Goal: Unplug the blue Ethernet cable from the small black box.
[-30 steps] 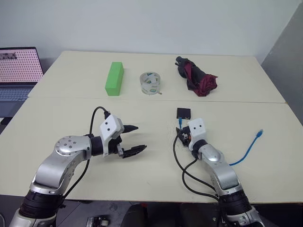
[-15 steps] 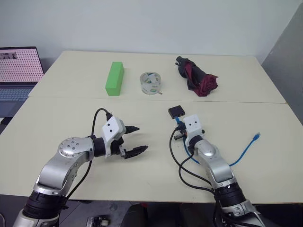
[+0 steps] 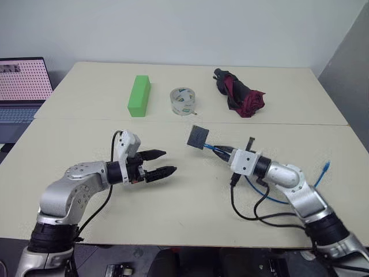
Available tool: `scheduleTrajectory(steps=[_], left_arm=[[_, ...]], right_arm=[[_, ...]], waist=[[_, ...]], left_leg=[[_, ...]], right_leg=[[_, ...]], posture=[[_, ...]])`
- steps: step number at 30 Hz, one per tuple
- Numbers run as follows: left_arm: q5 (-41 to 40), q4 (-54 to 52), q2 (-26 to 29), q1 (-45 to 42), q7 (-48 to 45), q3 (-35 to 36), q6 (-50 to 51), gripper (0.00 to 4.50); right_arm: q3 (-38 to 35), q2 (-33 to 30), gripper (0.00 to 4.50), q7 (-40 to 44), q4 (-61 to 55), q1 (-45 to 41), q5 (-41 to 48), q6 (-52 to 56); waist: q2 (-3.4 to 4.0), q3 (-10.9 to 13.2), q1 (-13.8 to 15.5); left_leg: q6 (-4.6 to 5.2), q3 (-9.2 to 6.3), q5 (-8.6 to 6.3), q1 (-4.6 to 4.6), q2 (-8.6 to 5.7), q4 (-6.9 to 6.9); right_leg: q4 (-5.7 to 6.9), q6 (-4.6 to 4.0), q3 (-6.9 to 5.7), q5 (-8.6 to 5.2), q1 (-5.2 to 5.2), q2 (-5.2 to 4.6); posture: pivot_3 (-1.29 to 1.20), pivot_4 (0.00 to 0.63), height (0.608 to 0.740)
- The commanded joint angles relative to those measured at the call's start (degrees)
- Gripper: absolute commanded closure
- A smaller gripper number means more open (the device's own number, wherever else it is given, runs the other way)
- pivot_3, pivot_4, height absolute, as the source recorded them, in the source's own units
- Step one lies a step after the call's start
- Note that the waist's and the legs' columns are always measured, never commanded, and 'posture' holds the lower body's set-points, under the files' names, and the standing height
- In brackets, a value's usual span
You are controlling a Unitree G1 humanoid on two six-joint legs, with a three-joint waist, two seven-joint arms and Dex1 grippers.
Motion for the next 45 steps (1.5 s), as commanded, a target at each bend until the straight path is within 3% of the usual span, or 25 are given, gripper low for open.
scheduleTrajectory(steps=[1, 8, 16, 34, 38, 40, 45], left_arm=[[-6.5, -0.8, 0.0, -3.0, -1.5, 2.6, 4.8, 0.00], [-10.9, -1.0, -1.3, -5.4, -0.9, 2.4, 8.9, 0.00], [-12.0, -0.5, -3.3, -6.4, -0.1, 2.7, 8.5, 0.00], [-13.1, -2.0, -2.5, -5.7, -3.1, 1.9, 8.1, 3.64], [-12.4, -1.9, -2.4, -5.5, -3.5, 1.5, 7.7, 3.70], [-12.2, -2.0, -2.3, -5.4, -3.7, 1.3, 7.6, 3.70], [-11.1, -2.0, -2.1, -5.2, -4.3, 0.3, 6.8, 3.70]], right_arm=[[-0.1, -1.6, 4.46, 3.1, 1.7, -2.9, 0.0, -10.4], [0.8, -2.8, 4.46, 5.7, 5.9, -5.6, -1.6, -23.3], [1.0, -2.3, 4.46, 6.2, 8.3, -6.9, -2.0, -27.2], [1.3, -1.7, 4.46, 7.4, 10.2, -8.0, -1.3, -31.4], [2.1, -2.2, 4.46, 8.9, 10.2, -7.9, -0.4, -32.2], [2.0, -2.3, 3.76, 9.8, 9.9, -7.6, 1.4, -31.4], [1.4, -3.9, 2.77, 13.2, 8.0, -7.0, 5.4, -27.7]], waist=[[0.00, 0.0, 0.0], [0.00, 0.0, 0.0], [0.00, 0.0, 0.0], [0.00, 0.0, 0.0], [0.00, 0.0, 0.0], [0.00, 0.0, 0.0], [0.00, 0.0, 0.1]], left_leg=[[0.00, -0.02, 0.00, 0.00, 0.00, 0.01], [-0.01, 0.01, 0.01, 0.00, 0.01, 0.03], [-0.02, 0.01, 0.01, 0.00, 0.01, 0.07], [-0.02, 0.01, 0.01, 0.00, 0.02, 0.07], [-0.02, 0.01, 0.01, 0.01, 0.02, 0.07], [-0.02, 0.01, 0.01, 0.01, 0.01, 0.07], [-0.02, 0.01, 0.01, 0.00, 0.02, 0.07]], right_leg=[[0.00, 0.00, -0.01, 0.00, 0.01, 0.00], [-0.02, 0.00, 0.01, 0.00, 0.02, -0.02], [-0.01, 0.00, 0.01, 0.00, 0.03, -0.02], [-0.01, 0.00, 0.01, 0.00, 0.03, -0.02], [-0.01, 0.00, 0.01, 0.00, 0.03, -0.02], [-0.01, 0.00, 0.01, 0.00, 0.03, -0.02], [-0.01, 0.00, 0.00, 0.00, 0.03, -0.02]], posture=[[0.00, 0.150, 0.740], [0.00, 0.150, 0.740], [0.00, 0.150, 0.740], [0.00, 0.150, 0.740], [0.00, 0.150, 0.740], [0.00, 0.150, 0.740], [0.00, 0.150, 0.740]])
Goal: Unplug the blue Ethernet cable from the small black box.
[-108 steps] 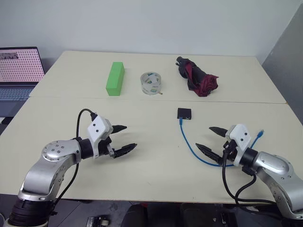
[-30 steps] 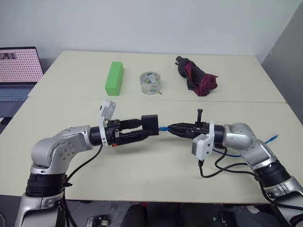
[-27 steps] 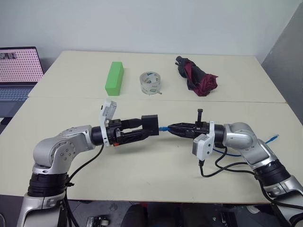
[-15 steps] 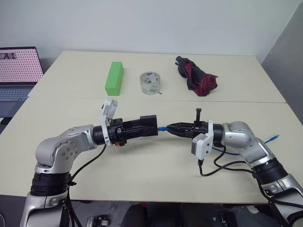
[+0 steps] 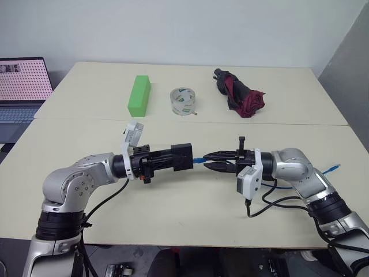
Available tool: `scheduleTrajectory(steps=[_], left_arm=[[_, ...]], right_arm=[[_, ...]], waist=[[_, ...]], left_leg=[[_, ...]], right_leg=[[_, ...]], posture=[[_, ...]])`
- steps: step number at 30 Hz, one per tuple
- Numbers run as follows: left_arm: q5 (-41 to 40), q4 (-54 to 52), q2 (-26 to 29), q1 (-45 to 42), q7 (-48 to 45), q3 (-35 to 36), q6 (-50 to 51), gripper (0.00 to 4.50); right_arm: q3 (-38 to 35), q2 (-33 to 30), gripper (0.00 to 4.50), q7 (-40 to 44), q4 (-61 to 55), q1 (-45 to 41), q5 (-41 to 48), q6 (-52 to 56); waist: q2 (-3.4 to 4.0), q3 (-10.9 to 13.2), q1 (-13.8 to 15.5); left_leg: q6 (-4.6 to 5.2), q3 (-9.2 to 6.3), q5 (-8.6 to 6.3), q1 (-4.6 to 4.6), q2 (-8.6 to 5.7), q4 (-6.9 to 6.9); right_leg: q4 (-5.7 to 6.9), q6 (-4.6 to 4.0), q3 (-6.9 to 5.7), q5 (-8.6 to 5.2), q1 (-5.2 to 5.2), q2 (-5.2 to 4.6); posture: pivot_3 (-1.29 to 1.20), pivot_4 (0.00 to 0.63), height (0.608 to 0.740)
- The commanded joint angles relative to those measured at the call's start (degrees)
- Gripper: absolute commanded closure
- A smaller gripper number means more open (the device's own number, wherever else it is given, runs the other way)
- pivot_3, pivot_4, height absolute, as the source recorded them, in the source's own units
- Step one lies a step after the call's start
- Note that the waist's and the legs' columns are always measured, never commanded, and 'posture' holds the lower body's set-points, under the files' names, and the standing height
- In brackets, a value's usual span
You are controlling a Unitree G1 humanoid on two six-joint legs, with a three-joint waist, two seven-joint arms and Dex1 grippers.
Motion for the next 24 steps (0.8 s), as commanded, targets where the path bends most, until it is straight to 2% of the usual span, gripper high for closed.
scheduleTrajectory(steps=[1, 4, 7, 8, 11, 13, 19, 24], left_arm=[[0.9, -1.6, 0.8, -0.2, -1.3, -0.8, -1.7, 3.70], [1.8, -1.3, 1.0, -0.4, -2.0, -1.5, -2.5, 3.70], [2.7, -1.0, 1.0, -0.7, -2.7, -2.3, -3.4, 3.70], [3.4, -0.9, 1.2, -0.9, -3.3, -2.9, -3.9, 3.70], [5.2, -1.0, 1.9, -1.1, -5.2, -4.6, -5.5, 3.70], [5.8, -1.1, 2.0, -1.2, -6.0, -5.3, -6.2, 3.70], [6.8, -2.3, 2.2, -1.8, -7.9, -6.6, -8.0, 3.71], [6.6, -2.7, 2.3, -1.9, -8.2, -6.3, -8.2, 3.71]], right_arm=[[-1.0, -2.2, 2.56, 3.3, -4.1, 0.0, 5.8, 4.4], [-1.7, -4.1, 1.88, 5.9, -8.2, 1.6, 9.7, 11.9], [-2.9, -7.7, 1.10, 8.9, -17.4, 5.0, 16.9, 26.6], [-3.7, -9.2, 0.86, 8.1, -22.4, 5.9, 22.8, 36.2], [-6.6, -11.0, 0.83, 4.2, -31.4, 6.2, 37.5, 57.9], [-7.9, -10.5, 0.83, 2.4, -32.8, 5.4, 42.3, 65.8], [-9.5, -6.3, 0.83, -1.6, -32.6, 3.0, 54.5, 84.8], [-9.0, -3.5, 0.83, -2.1, -31.0, 2.1, 55.7, 90.4]], waist=[[0.00, 0.0, 0.1], [0.00, 0.0, 0.1], [0.01, 0.0, 0.2], [0.01, 0.0, 0.2], [0.03, 0.0, 0.2], [0.03, 0.0, 0.2], [0.02, 0.0, 0.2], [0.02, 0.0, 0.2]], left_leg=[[0.00, 0.00, 0.00, 0.00, -0.01, 0.00], [0.00, -0.01, 0.00, 0.00, 0.00, 0.00], [0.00, -0.02, 0.00, -0.02, 0.00, 0.00], [0.00, -0.03, 0.00, -0.03, 0.00, 0.00], [0.00, -0.04, 0.00, -0.04, 0.00, 0.00], [0.01, -0.05, 0.00, -0.03, 0.00, 0.00], [0.02, -0.07, -0.01, -0.05, -0.02, -0.01], [0.03, -0.07, -0.02, -0.08, -0.04, -0.01]], right_leg=[[0.00, 0.00, 0.01, 0.00, 0.00, -0.01], [-0.02, 0.00, 0.00, 0.00, 0.01, -0.01], [-0.02, 0.00, -0.01, 0.00, 0.02, -0.01], [-0.03, 0.00, -0.02, 0.00, 0.02, -0.01], [-0.04, 0.00, -0.01, 0.00, 0.02, -0.03], [-0.02, 0.00, 0.00, 0.00, 0.03, -0.03], [-0.06, 0.00, -0.04, 0.00, 0.04, -0.02], [-0.11, 0.00, -0.02, 0.00, 0.03, -0.03]], posture=[[0.00, 0.150, 0.740], [0.00, 0.150, 0.740], [0.00, 0.150, 0.740], [0.00, 0.150, 0.740], [0.00, 0.150, 0.740], [0.00, 0.150, 0.740], [0.00, 0.150, 0.740], [0.00, 0.150, 0.740]])
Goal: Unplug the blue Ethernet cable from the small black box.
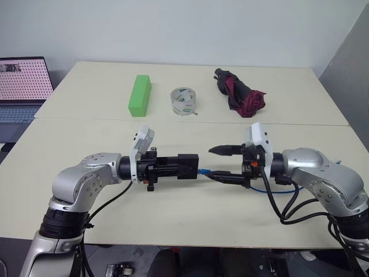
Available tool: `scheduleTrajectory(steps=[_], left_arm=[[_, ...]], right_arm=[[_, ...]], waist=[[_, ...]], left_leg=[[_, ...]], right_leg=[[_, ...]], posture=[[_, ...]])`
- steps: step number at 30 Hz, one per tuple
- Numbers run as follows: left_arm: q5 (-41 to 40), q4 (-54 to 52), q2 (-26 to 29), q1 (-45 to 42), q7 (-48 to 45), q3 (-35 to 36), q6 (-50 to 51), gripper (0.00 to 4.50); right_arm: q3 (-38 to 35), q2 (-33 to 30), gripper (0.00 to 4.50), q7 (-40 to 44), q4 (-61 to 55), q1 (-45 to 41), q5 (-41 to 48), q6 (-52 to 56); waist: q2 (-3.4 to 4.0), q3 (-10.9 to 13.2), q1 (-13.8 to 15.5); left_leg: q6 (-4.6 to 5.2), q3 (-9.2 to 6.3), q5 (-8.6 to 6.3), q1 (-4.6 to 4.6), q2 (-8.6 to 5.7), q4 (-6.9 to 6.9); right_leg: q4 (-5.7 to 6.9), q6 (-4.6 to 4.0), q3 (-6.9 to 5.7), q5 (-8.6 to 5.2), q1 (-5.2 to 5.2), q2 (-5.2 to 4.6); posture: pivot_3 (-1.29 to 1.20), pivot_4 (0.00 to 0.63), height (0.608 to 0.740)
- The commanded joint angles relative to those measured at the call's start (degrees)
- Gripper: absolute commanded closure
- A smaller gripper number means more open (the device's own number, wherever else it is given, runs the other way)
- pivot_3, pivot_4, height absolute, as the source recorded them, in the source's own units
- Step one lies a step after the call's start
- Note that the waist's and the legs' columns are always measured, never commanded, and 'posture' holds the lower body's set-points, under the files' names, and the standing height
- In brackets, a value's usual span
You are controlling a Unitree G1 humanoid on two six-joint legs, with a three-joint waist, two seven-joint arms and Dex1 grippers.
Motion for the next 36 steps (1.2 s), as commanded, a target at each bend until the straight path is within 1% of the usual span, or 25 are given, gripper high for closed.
scheduleTrajectory(steps=[1, 5, 9, 24, 26, 27, 29, 30, 36], left_arm=[[-0.4, -2.2, 0.6, -0.9, -1.1, 0.3, -1.0, 3.71], [-0.4, -2.6, 0.5, -0.6, -1.1, 0.5, -1.2, 3.71], [-0.3, -2.5, 0.2, -0.5, -1.2, 0.5, -1.5, 3.71], [-0.4, -3.0, -0.2, 0.0, -0.6, 0.8, -1.6, 3.71], [-0.5, -3.0, -0.3, -0.1, -0.4, 0.8, -1.5, 3.71], [-0.5, -3.0, -0.4, -0.2, -0.3, 0.8, -1.5, 3.71], [-0.6, -2.9, -0.6, -0.4, -0.2, 0.9, -1.4, 3.71], [-0.6, -2.9, -0.6, -0.4, -0.1, 0.9, -1.4, 3.71], [-0.7, -2.6, -0.7, -0.9, -0.1, 0.9, -1.4, 3.71]], right_arm=[[-1.2, 2.2, 0.83, -0.7, 0.3, -1.6, 1.7, 4.0], [-1.5, 4.8, 0.83, -1.2, 2.3, -2.4, 2.2, 6.7], [-1.8, 6.0, 0.83, -0.8, 3.1, -2.6, 1.4, 7.9], [-1.3, 6.6, 0.83, 0.2, 3.0, -2.0, 0.1, 8.9], [-1.0, 6.4, 1.19, 0.6, 3.0, -1.9, -0.4, 8.8], [-1.0, 6.4, 1.27, 0.8, 3.0, -1.9, -0.6, 8.8], [-0.7, 6.2, 1.68, 1.4, 2.8, -1.8, -1.1, 8.8], [-0.7, 6.2, 1.96, 1.6, 2.8, -1.8, -1.3, 8.8], [-0.5, 5.7, 3.31, 3.3, 3.3, -2.0, -2.2, 8.8]], waist=[[0.00, 0.0, 0.0], [0.00, 0.0, -0.1], [0.00, 0.0, -0.1], [0.00, 0.0, -0.1], [0.00, 0.0, -0.1], [0.00, 0.0, -0.1], [0.00, 0.0, -0.1], [0.00, 0.0, -0.1], [0.00, 0.0, -0.1]], left_leg=[[0.00, 0.00, 0.00, 0.01, 0.00, 0.00], [0.00, 0.01, 0.00, 0.01, 0.00, 0.00], [0.00, 0.00, 0.00, 0.00, 0.00, -0.01], [0.00, 0.00, 0.00, 0.00, 0.00, -0.02], [0.00, 0.00, 0.00, 0.00, 0.00, -0.01], [0.00, 0.00, 0.00, 0.00, 0.00, -0.01], [0.00, 0.00, 0.00, 0.00, 0.00, -0.02], [0.00, 0.00, 0.00, 0.00, 0.00, -0.02], [0.00, 0.00, 0.00, 0.00, 0.00, -0.02]], right_leg=[[0.01, 0.00, 0.00, 0.00, 0.01, 0.00], [0.02, 0.00, 0.01, 0.00, -0.02, 0.01], [0.02, 0.00, 0.00, 0.00, -0.02, 0.01], [0.01, 0.00, 0.00, 0.00, -0.02, 0.01], [0.01, 0.00, 0.00, 0.00, -0.02, 0.01], [0.01, 0.00, 0.00, 0.00, -0.02, 0.01], [0.01, 0.00, 0.00, 0.00, -0.02, 0.01], [0.01, 0.00, 0.00, 0.00, -0.02, 0.01], [0.01, 0.00, 0.00, 0.00, -0.02, 0.01]], posture=[[0.00, 0.150, 0.740], [0.00, 0.150, 0.740], [0.00, 0.150, 0.740], [0.00, 0.150, 0.740], [0.00, 0.150, 0.740], [0.00, 0.150, 0.740], [0.00, 0.150, 0.740], [0.00, 0.150, 0.740], [0.00, 0.150, 0.740]])
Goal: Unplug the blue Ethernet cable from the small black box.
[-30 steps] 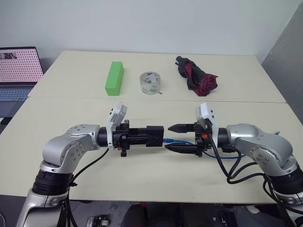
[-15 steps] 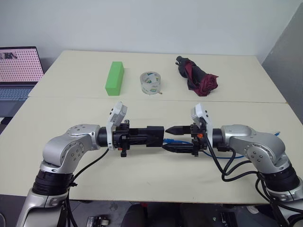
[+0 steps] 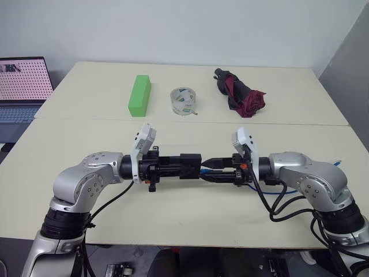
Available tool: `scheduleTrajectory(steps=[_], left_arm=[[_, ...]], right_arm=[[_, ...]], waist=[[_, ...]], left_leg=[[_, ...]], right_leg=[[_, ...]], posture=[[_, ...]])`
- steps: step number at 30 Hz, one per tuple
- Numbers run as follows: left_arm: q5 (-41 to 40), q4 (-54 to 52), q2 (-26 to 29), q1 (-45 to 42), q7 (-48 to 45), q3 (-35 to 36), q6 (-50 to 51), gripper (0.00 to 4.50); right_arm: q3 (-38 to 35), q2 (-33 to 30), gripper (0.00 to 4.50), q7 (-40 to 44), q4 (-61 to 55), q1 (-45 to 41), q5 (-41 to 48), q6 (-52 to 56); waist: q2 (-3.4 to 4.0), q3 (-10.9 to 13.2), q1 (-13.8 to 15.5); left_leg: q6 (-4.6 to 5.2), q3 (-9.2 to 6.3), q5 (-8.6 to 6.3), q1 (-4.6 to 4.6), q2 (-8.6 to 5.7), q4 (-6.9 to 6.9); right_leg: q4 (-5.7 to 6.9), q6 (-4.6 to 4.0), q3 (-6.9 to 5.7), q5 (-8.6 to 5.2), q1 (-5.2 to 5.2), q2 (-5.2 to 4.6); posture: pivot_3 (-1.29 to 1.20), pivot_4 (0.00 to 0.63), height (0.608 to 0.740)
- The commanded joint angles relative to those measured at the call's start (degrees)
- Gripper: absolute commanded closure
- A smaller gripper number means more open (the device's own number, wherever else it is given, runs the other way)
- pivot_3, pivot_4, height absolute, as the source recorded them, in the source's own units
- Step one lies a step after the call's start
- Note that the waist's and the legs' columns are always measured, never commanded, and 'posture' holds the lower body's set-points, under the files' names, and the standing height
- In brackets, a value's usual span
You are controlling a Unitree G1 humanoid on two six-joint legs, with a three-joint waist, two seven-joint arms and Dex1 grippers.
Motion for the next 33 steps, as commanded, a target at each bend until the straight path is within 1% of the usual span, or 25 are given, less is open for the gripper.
scheduleTrajectory(steps=[1, 2, 5, 6, 15, 26, 33], left_arm=[[-0.8, -1.3, -0.1, -1.0, -0.4, 0.9, -1.1, 3.71], [-0.9, -1.3, 0.0, -0.9, -0.5, 0.9, -1.1, 3.71], [-1.0, -1.4, 0.0, -1.0, -1.0, 0.7, -1.0, 3.71], [-1.0, -1.4, 0.0, -1.0, -1.2, 0.7, -1.0, 3.71], [-0.7, -1.4, -0.1, -1.0, -1.7, 0.5, -1.2, 3.71], [1.8, -0.6, 2.4, 0.1, -3.5, 0.1, -3.7, 3.71], [2.8, -0.4, 3.0, 0.6, -3.7, -0.3, -4.8, 3.71]], right_arm=[[-0.7, -0.5, 3.55, 1.9, -0.6, -0.3, -0.7, -0.3], [-0.7, -0.5, 3.69, 2.1, -0.4, -0.4, -0.8, -0.3], [-0.8, -0.4, 4.38, 3.0, 0.1, -0.9, -1.2, -0.1], [-0.8, -0.4, 4.43, 3.3, 0.3, -1.0, -1.4, 0.0], [-0.4, -0.5, 4.43, 5.2, 1.6, -2.5, -2.2, 0.3], [0.0, -5.8, 4.46, 10.6, 3.2, -2.2, -5.3, 0.0], [-1.1, -6.9, 4.48, 10.7, 4.4, -1.7, -7.4, -1.2]], waist=[[0.00, 0.0, 0.0], [0.00, 0.0, 0.0], [0.00, 0.0, 0.0], [0.00, 0.0, 0.0], [0.00, 0.0, 0.0], [0.00, 0.0, 0.0], [0.00, 0.0, 0.0]], left_leg=[[0.00, 0.00, 0.00, 0.00, 0.00, 0.00], [0.00, 0.00, 0.00, 0.00, 0.00, 0.00], [0.00, 0.00, 0.00, 0.00, 0.00, 0.00], [0.00, 0.00, 0.00, 0.00, 0.00, 0.00], [0.00, 0.00, 0.00, 0.00, 0.00, 0.00], [0.01, 0.00, 0.00, 0.00, 0.00, 0.00], [0.02, 0.00, -0.01, 0.00, 0.00, -0.01]], right_leg=[[0.00, 0.00, 0.00, 0.00, 0.00, 0.00], [0.00, 0.00, 0.00, 0.00, 0.00, 0.00], [0.00, 0.00, 0.00, 0.00, 0.00, 0.00], [0.00, 0.00, 0.00, 0.00, 0.00, 0.00], [0.00, 0.00, 0.00, 0.00, 0.00, 0.00], [-0.02, 0.00, 0.00, 0.00, 0.00, 0.00], [-0.02, 0.00, 0.01, 0.00, 0.00, 0.00]], posture=[[0.00, 0.150, 0.740], [0.00, 0.150, 0.740], [0.00, 0.150, 0.740], [0.00, 0.150, 0.740], [0.00, 0.150, 0.740], [0.00, 0.150, 0.740], [0.00, 0.150, 0.740]])
